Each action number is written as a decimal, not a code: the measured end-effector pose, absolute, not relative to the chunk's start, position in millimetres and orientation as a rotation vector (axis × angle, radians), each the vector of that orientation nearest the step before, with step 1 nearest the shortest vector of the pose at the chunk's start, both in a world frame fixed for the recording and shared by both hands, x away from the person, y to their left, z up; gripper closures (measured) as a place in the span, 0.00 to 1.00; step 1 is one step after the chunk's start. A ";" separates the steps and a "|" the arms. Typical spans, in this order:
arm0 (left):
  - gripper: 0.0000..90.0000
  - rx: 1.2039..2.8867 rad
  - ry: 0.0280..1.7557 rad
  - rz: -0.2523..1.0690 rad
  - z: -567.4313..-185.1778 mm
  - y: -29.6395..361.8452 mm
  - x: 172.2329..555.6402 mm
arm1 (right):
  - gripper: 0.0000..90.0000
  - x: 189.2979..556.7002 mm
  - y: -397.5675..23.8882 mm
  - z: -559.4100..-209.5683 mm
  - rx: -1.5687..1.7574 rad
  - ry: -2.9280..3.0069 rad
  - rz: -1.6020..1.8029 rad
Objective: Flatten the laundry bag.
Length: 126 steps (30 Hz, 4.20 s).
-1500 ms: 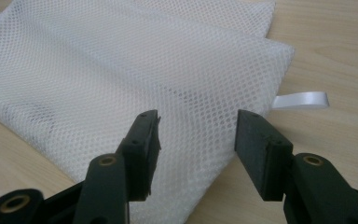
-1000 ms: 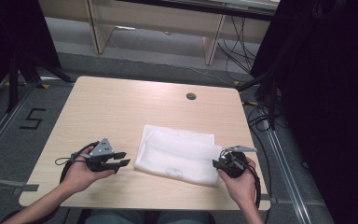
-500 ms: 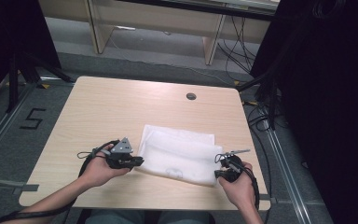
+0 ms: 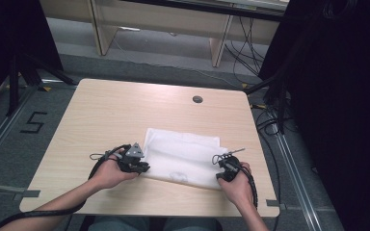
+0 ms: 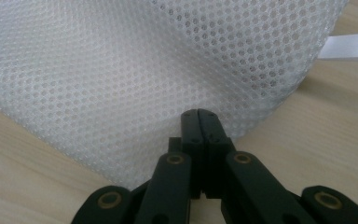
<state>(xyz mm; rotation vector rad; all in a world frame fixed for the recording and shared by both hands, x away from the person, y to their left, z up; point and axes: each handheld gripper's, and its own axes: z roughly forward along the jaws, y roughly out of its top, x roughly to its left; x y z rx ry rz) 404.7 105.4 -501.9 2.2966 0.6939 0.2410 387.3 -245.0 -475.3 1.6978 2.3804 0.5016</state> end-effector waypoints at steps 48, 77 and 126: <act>0.81 2.389 0.584 0.214 -500.9 84.0 409.3 | 0.67 523.2 -145.5 -484.4 1.282 2.547 0.602; 0.87 2.404 0.658 0.241 -499.4 69.4 418.8 | 1.00 498.0 -137.3 -422.4 1.207 2.522 0.740; 1.00 2.313 0.799 0.261 -496.2 38.7 447.9 | 1.00 472.1 -130.9 -386.2 1.125 2.456 0.982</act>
